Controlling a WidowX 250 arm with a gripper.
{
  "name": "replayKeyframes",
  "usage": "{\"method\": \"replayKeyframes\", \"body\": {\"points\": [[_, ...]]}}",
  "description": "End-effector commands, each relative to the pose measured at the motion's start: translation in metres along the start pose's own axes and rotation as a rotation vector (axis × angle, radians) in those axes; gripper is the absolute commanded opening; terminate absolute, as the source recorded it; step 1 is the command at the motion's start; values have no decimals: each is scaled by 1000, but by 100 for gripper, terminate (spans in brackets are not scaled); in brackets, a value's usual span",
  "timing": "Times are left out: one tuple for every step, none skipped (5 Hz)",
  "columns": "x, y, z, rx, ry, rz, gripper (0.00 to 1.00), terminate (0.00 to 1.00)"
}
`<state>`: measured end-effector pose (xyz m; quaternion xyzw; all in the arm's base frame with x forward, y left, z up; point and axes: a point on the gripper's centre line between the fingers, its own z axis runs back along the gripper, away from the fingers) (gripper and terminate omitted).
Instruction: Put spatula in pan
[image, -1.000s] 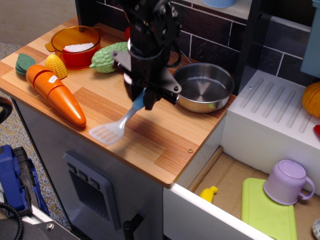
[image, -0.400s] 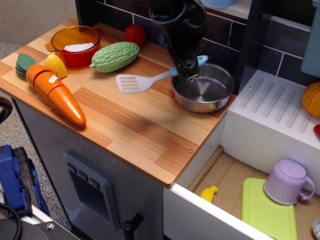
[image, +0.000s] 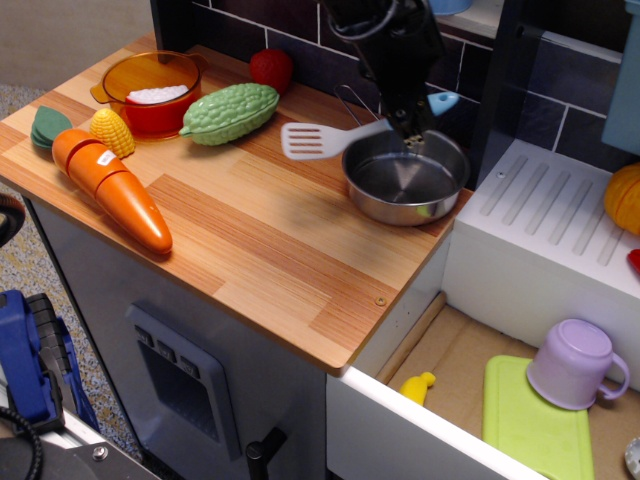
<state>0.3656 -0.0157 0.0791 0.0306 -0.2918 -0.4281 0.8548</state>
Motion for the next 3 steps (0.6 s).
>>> {"method": "replayKeyframes", "body": {"points": [[16, 12, 0, 31, -59, -46, 0, 0], [15, 15, -3, -2, -85, -38, 100, 0], [15, 15, -3, -2, -85, -38, 100, 100]]}}
